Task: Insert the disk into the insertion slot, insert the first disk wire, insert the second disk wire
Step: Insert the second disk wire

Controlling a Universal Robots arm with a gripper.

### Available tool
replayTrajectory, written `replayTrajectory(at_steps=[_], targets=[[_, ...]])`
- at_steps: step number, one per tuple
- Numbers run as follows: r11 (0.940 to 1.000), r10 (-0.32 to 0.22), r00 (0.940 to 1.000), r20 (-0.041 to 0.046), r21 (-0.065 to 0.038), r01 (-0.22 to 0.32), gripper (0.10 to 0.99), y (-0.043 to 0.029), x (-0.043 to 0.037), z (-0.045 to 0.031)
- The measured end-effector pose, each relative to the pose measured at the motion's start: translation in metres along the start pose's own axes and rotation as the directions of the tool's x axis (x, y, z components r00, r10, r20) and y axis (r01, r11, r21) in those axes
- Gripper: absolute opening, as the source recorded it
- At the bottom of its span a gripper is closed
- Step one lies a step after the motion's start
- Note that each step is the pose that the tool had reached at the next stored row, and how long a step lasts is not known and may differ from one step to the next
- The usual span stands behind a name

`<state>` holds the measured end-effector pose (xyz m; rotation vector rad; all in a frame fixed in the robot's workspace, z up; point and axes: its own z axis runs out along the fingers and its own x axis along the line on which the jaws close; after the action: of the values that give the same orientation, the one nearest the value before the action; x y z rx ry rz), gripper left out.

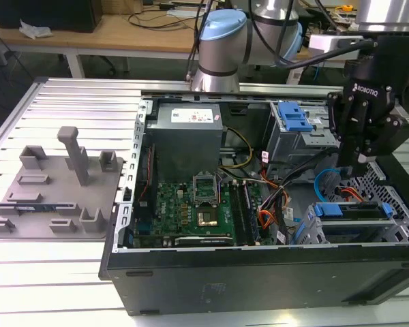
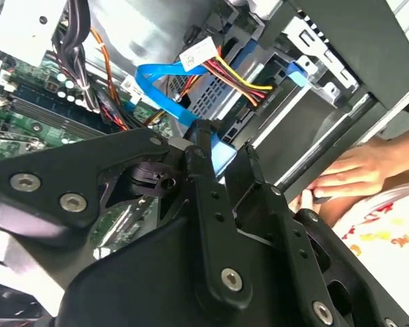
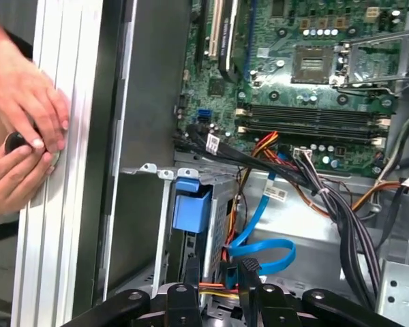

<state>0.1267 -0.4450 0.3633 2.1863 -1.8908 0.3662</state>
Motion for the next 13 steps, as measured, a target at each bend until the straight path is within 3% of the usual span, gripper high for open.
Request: replayTrajectory(at_steps=[2,6,9,13], targets=[[0.9997,-0.022,0.9997,-0.0075,0.007,0.022,0.365,-0.0001,-0.0019,0.0024],[0.999,-0.043,0.999,-0.0122,0.013,0.043,0.365,-0.0003,-0.0073,0.0039],[0.9985,-0.052,0.9982,-0.0305,0.013,0.053,0.365,0.0006,-0.0088,0.0035],[0.9984,-0.055,0.9976,-0.0433,0.011,0.055,0.365,0.0007,-0.0095,0.0042]])
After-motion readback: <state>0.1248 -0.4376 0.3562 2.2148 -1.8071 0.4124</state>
